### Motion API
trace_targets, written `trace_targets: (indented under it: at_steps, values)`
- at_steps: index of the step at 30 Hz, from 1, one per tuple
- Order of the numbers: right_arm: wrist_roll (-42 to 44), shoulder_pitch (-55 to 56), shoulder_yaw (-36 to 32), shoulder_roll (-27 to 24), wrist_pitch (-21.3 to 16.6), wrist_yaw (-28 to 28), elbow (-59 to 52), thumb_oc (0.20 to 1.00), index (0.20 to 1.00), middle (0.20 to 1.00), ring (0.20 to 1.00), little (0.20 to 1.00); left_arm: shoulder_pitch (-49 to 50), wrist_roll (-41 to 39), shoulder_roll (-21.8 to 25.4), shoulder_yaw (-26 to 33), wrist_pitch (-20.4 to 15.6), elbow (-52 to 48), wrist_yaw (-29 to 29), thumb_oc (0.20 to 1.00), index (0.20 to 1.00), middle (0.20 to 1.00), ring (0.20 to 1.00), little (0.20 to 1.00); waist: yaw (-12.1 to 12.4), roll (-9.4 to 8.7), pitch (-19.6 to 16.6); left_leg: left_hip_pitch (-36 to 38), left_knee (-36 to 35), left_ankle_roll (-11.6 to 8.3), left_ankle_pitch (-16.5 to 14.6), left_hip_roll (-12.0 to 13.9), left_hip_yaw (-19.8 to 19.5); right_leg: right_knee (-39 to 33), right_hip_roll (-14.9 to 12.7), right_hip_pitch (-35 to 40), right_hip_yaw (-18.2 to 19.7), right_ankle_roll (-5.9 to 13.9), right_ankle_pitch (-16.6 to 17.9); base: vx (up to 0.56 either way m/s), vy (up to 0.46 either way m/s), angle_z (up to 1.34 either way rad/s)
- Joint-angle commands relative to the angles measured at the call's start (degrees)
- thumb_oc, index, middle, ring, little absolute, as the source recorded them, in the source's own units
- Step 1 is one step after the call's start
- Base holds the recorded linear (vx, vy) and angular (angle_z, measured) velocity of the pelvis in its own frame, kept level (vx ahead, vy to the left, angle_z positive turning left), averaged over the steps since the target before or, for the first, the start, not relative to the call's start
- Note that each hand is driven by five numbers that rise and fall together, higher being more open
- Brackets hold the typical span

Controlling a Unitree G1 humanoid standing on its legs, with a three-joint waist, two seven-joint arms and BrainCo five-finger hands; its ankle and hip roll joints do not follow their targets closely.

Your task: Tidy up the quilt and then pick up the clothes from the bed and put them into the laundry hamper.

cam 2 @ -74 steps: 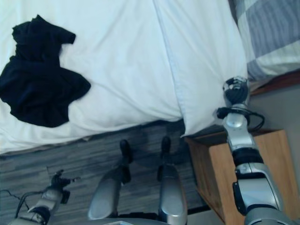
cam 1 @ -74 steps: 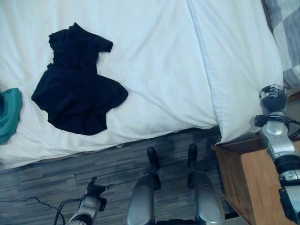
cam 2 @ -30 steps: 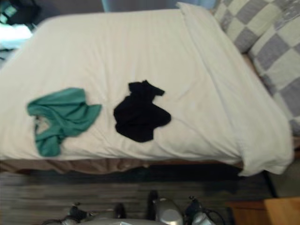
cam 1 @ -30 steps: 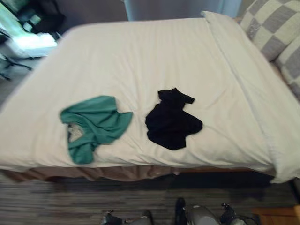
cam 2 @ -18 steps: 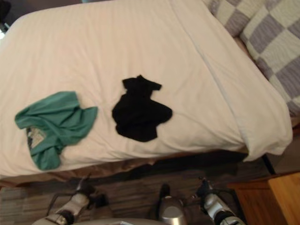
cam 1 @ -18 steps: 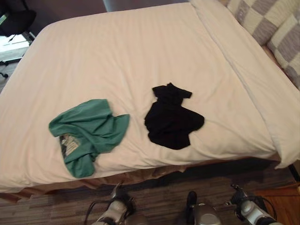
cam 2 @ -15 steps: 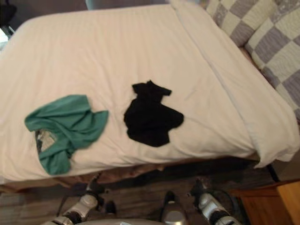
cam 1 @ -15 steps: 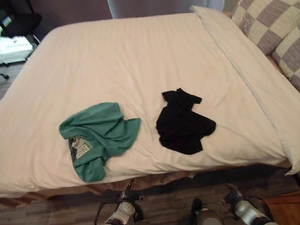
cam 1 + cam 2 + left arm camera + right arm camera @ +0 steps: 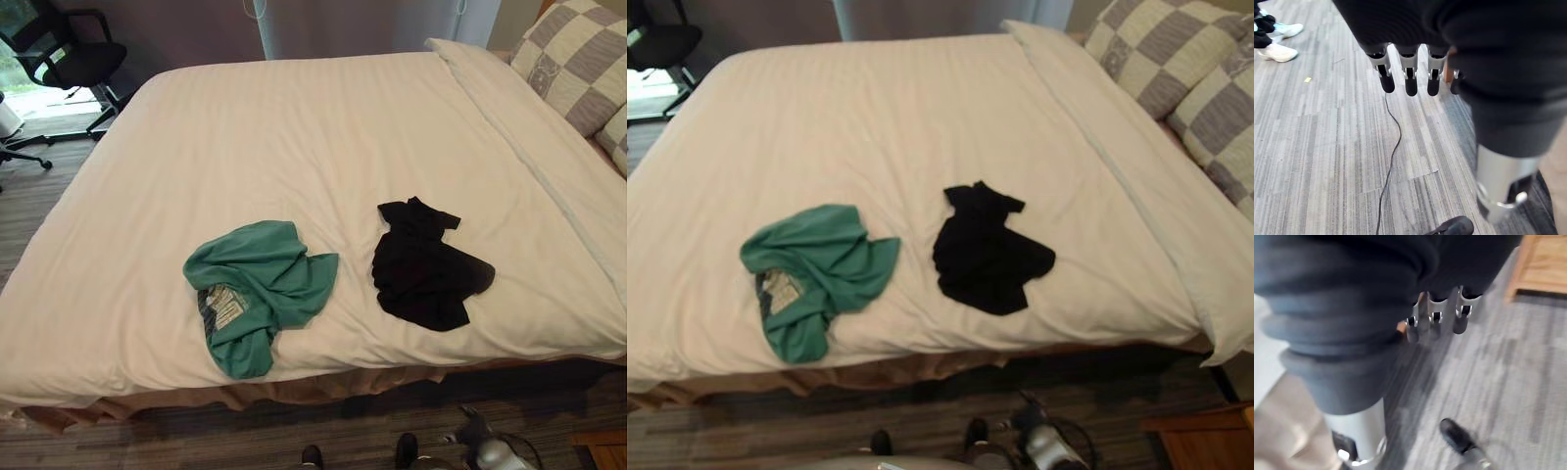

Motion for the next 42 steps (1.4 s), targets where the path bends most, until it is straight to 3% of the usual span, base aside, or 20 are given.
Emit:
trace_targets:
  at_steps: [1, 4, 5, 6, 9, 11, 12, 13, 14, 15, 18, 19, 23, 24, 25, 27, 28, 33, 42]
  values:
    - [5.32, -2.79, -2.49, 0.16, -1.67, -3.43, -2.94, 1.000, 1.000, 1.000, 1.000, 1.000, -2.41, -4.54, 5.44, 3.49, -0.30, 2.78, 2.66, 1.000, 1.000, 1.000, 1.000, 1.000, -1.40, -4.11, -0.79, -0.23, 1.12, -0.81, -3.85, -1.21, 1.51, 0.75, -6.11, -0.04, -0.87, 4.51, -5.46, 0.08, -0.021, -0.01]
    - [7.75, 1.47, -9.43, -4.19, -2.67, -5.14, -13.83, 1.000, 1.000, 1.000, 1.000, 1.000, 0.16, -8.44, 9.70, 11.51, -0.61, 1.77, 4.00, 1.000, 1.000, 1.000, 1.000, 1.000, -1.89, -3.85, -1.01, 0.59, 0.43, -0.98, -3.57, -0.94, 1.97, 0.43, -6.09, 0.48, -0.83, 4.83, -5.41, 0.05, -0.006, -0.04]
    - [7.74, 1.53, -9.45, -4.18, -2.60, -5.12, -13.93, 1.000, 1.000, 1.000, 1.000, 1.000, 0.18, -8.44, 9.72, 11.50, -0.59, 1.75, 4.00, 1.000, 1.000, 1.000, 1.000, 1.000, -1.92, -3.90, -1.24, 0.30, 0.42, -0.94, -3.43, -1.02, 1.94, 0.40, -6.16, 0.22, -0.85, 4.83, -5.30, 0.05, 0.011, 0.00]
    - [7.60, 5.57, -15.29, -7.01, -3.47, -6.62, -23.77, 1.000, 1.000, 1.000, 1.000, 1.000, 2.80, -10.43, 11.80, 17.13, -1.11, 0.20, 5.11, 1.000, 1.000, 1.000, 1.000, 1.000, -2.17, -3.52, -1.22, 0.94, 0.20, -0.94, -3.74, -0.97, 2.19, 0.28, -6.19, 0.80, -0.73, 5.10, -5.43, 0.05, 0.015, -0.02]
    - [3.13, 9.71, -21.09, -11.10, -4.33, -9.49, -31.68, 1.000, 1.000, 1.000, 1.000, 1.000, 7.19, -12.18, 13.99, 23.63, -3.49, -6.40, 7.46, 1.000, 1.000, 1.000, 1.000, 1.000, -2.10, -2.96, -1.43, 1.07, 0.09, -0.75, -3.65, -1.09, 2.17, 0.27, -6.43, 0.95, -0.85, 5.37, -5.35, 0.05, 0.015, -0.03]
    - [-0.33, 10.11, -23.30, -13.78, -4.95, -11.46, -33.74, 1.000, 1.000, 1.000, 1.000, 1.000, 9.62, -11.05, 15.48, 25.30, -5.67, -14.65, 8.60, 1.000, 1.000, 1.000, 1.000, 1.000, -1.75, -2.61, -1.20, 1.35, 0.20, -0.73, -3.95, -0.97, 1.91, 0.42, -6.45, 1.30, -1.05, 5.50, -5.66, 0.01, 0.007, 0.06]
    - [-3.47, 10.38, -25.22, -16.76, -5.36, -12.44, -35.99, 1.000, 1.000, 1.000, 1.000, 1.000, 12.41, -9.80, 16.83, 26.10, -8.10, -25.84, 7.53, 1.000, 1.000, 1.000, 1.000, 1.000, -1.28, -2.44, -0.93, 1.28, 0.21, -0.71, -3.97, -0.89, 1.61, 0.47, -6.54, 1.31, -1.24, 5.61, -5.73, -0.02, 0.004, 0.09]
    - [-3.49, 10.39, -25.22, -16.77, -5.35, -12.43, -36.02, 1.000, 1.000, 1.000, 1.000, 1.000, 12.53, -9.77, 16.76, 26.18, -7.99, -26.04, 7.53, 1.000, 1.000, 1.000, 1.000, 1.000, -1.32, -2.49, -1.05, 1.08, 0.13, -0.66, -3.72, -0.98, 1.61, 0.39, -6.60, 1.13, -1.26, 5.58, -5.52, -0.03, -0.001, 0.07]
    - [-6.05, 10.01, -26.27, -19.37, -5.59, -13.26, -37.28, 1.000, 1.000, 1.000, 1.000, 1.000, 14.63, -9.12, 18.56, 26.29, -10.64, -37.44, 5.59, 1.000, 1.000, 1.000, 1.000, 1.000, -0.70, -2.30, -0.75, 0.96, 0.19, -0.68, -3.94, -0.91, 1.09, 0.46, -6.62, 1.24, -1.53, 5.66, -5.75, -0.01, -0.010, 0.13]
    - [-8.80, 7.74, -23.67, -20.39, -5.18, -13.97, -37.90, 1.000, 1.000, 1.000, 1.000, 1.000, 10.96, -5.37, 19.82, 22.03, -9.81, -42.51, 6.65, 1.000, 1.000, 1.000, 1.000, 1.000, -1.08, -2.50, -1.00, 0.79, 0.15, -0.76, -3.97, -0.84, 0.99, 0.43, -6.72, 1.16, -1.55, 5.78, -5.73, -0.01, -0.010, 0.14]
    - [-11.59, 5.63, -21.47, -22.16, -5.45, -14.02, -38.04, 1.000, 1.000, 1.000, 1.000, 1.000, 4.38, -5.72, 20.67, 19.19, -9.89, -44.97, 5.80, 1.000, 1.000, 1.000, 1.000, 1.000, -1.41, -2.46, -0.95, 0.90, 0.10, -0.89, -4.03, -0.72, 0.99, 0.37, -6.68, 1.13, -1.37, 5.83, -5.76, 0.01, -0.020, 0.07]
    - [-12.66, 1.68, -17.62, -23.80, -5.79, -14.14, -36.82, 1.000, 1.000, 1.000, 1.000, 1.000, 0.72, -2.92, 21.37, 15.49, -10.46, -48.35, 6.03, 1.000, 1.000, 1.000, 1.000, 1.000, -1.42, -2.71, -1.09, 0.72, -0.03, -0.97, -3.68, -0.60, 1.12, 0.20, -6.77, 0.91, -1.24, 5.79, -5.47, 0.00, 0.000, 0.00]
    - [-14.11, -4.13, -11.81, -24.72, -5.77, -13.70, -37.84, 1.000, 1.000, 1.000, 1.000, 1.000, -5.84, 3.95, 22.55, 8.42, -8.68, -48.64, 6.81, 1.000, 1.000, 1.000, 1.000, 1.000, -1.58, -2.75, -0.13, 0.67, -0.03, -1.28, -3.54, -0.35, 1.47, 0.25, -6.72, 0.71, -0.99, 5.68, -5.50, -0.02, -0.027, -0.05]
    - [-14.33, -2.97, -13.08, -26.46, -6.20, -12.51, -41.99, 1.000, 1.000, 1.000, 1.000, 1.000, -2.24, 5.46, 26.83, 12.64, -8.10, -59.87, 5.45, 1.000, 1.000, 1.000, 1.000, 1.000, -0.93, -2.45, 0.33, 0.51, -0.04, -1.30, -3.31, -0.27, 1.38, 0.27, -6.73, 0.58, -1.14, 5.70, -5.42, -0.07, -0.027, -0.09]
    - [-14.56, -3.83, -11.67, -26.20, -6.03, -12.50, -42.44, 1.000, 1.000, 1.000, 1.000, 1.000, -0.88, 9.45, 28.07, 10.74, -8.74, -60.26, 3.92, 1.000, 1.000, 1.000, 1.000, 1.000, -0.74, -2.29, 0.99, 0.37, 0.10, -1.50, -3.52, -0.16, 1.27, 0.43, -6.75, 0.46, -1.14, 5.77, -5.62, -0.07, -0.026, -0.11]
    - [-15.56, -3.14, -12.25, -26.97, -6.46, -11.18, -46.03, 1.000, 1.000, 1.000, 1.000, 1.000, 2.89, 8.91, 28.84, 15.03, -9.74, -62.73, 4.53, 1.000, 1.000, 1.000, 1.000, 1.000, -0.19, -2.17, 1.53, -0.19, 0.05, -1.48, -3.01, -0.25, 1.01, 0.37, -6.99, 0.04, -1.40, 5.73, -5.25, -0.09, -0.025, -0.14]
    - [-15.81, -5.20, -9.91, -28.31, -7.71, -10.98, -48.56, 1.000, 1.000, 1.000, 1.000, 1.000, 1.27, 6.15, 28.43, 12.32, -12.14, -59.81, 3.15, 1.000, 1.000, 1.000, 1.000, 1.000, -0.20, -2.22, 2.31, -1.04, 0.09, -1.73, -2.55, -0.20, 0.88, 0.49, -7.20, -0.78, -1.51, 5.79, -5.05, -0.11, -0.034, -0.04]
    - [-16.74, -15.88, -2.54, -27.86, -8.76, -11.09, -55.38, 1.000, 1.000, 1.000, 1.000, 1.000, -12.53, 18.12, 30.51, -0.64, -6.47, -56.16, 5.95, 1.000, 1.000, 1.000, 1.000, 1.000, -1.49, -1.32, 7.18, -5.19, 0.73, -1.68, -1.24, 0.21, 2.75, 1.10, -7.69, -6.53, 0.09, 6.35, -3.29, -0.17, -0.004, 0.02]
    - [-15.55, -20.98, -0.54, -26.56, -9.78, -11.07, -60.57, 1.000, 1.000, 1.000, 1.000, 1.000, -22.67, 27.62, 29.75, -7.03, -1.69, -48.33, 6.36, 1.000, 1.000, 1.000, 1.000, 1.000, -3.11, -1.32, 11.30, -11.39, 2.25, -2.12, 0.30, 1.42, 5.28, 2.67, -7.91, -14.22, 2.41, 6.56, -1.71, -0.10, 0.007, -0.30]
